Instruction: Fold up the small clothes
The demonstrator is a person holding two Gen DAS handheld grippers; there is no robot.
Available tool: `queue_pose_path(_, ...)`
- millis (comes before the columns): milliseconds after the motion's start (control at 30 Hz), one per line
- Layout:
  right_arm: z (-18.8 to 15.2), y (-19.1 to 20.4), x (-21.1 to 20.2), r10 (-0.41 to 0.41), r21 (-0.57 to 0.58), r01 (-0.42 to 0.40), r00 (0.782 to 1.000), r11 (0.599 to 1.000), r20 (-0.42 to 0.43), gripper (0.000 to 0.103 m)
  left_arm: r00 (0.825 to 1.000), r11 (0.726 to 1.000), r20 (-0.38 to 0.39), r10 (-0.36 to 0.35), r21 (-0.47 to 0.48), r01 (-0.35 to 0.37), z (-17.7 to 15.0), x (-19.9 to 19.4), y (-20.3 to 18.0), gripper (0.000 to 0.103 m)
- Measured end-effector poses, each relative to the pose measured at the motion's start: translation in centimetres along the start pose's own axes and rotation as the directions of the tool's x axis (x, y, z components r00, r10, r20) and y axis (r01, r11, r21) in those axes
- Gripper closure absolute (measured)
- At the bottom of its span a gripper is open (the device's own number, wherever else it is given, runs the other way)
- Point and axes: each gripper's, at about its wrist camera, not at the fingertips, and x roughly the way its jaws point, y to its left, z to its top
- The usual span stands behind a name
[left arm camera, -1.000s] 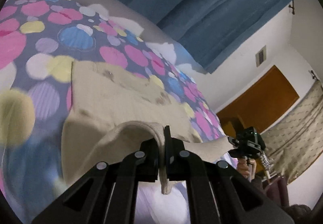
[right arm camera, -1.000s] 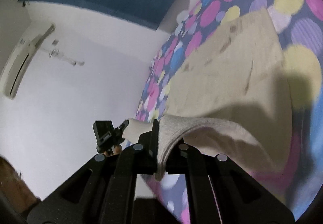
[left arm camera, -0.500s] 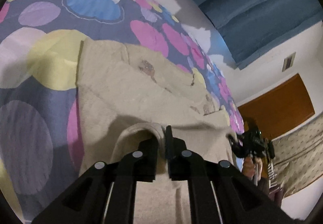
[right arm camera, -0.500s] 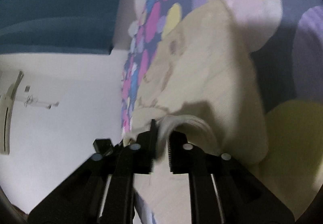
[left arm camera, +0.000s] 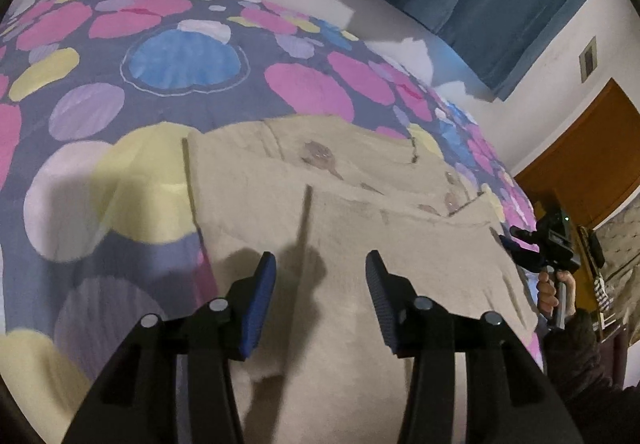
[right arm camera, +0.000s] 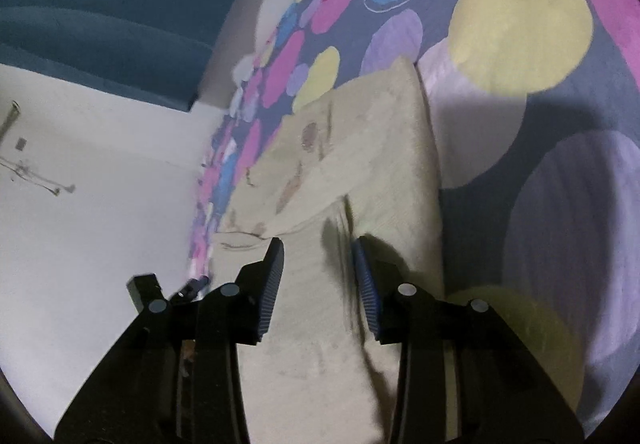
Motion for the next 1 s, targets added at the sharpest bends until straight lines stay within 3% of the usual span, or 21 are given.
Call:
queue_pose_path(400, 0.5, 0.5, 0.8, 0.004, -0.051, -0.005, 0.999, 0.999, -0.033, 0.066, 0.996, 0.998, -0.091, 0.016, 0.058, -0.011, 2.5, 3.6, 0.7, 0.056)
queue_pose_path(500, 0.6, 0.5, 0.8, 0.001, -0.052, -0.002, 1.0, 0.999, -0.029, 0.065, 0.992, 0.996, -0.113, -0.049, 0.063, 0.056, 2.5, 3.7, 0.8, 0.05)
queue_pose_path(733, 0.8, 0.5, 0.5, -0.005, -0.056, 0.005, 1.0, 0.998, -0.011, 0.065, 0.979, 0.989, -0.145, -0.142, 0.027, 0.147, 2.7, 3.9, 1.1, 0.05)
queue_pose_path(933, 0.4, 0.9, 0.5, 0.007, -0.087, -0.011, 0.999, 0.996, -0.054, 0.065, 0.97, 0.984, -0.18, -0.163, 0.042, 0.173, 3.2, 4.2, 0.2, 0.05)
queue_pose_path(1000, 0.3, 1.1, 0.4, -0.001, -0.104, -0.005, 0.998, 0.995, -0.058, 0.065, 0.973, 0.986, -0.186, -0.137, 0.067, 0.152, 3.3, 4.5, -0.3, 0.05)
